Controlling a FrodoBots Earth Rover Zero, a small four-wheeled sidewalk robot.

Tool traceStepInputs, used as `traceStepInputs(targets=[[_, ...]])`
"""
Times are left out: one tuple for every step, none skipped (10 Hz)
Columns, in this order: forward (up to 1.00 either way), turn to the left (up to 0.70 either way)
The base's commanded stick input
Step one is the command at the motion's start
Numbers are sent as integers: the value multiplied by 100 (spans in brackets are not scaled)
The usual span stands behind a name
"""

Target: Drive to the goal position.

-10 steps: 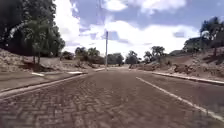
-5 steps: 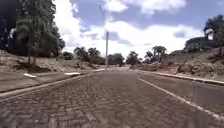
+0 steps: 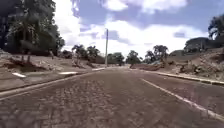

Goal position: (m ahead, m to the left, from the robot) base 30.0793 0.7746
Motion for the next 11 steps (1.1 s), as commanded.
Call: traceStepInputs(targets=[[100, 0], [100, 0], [100, 0], [100, 0], [100, 0], [100, 0], [100, 0], [100, 0], [100, 0], [100, 0], [100, 0]])
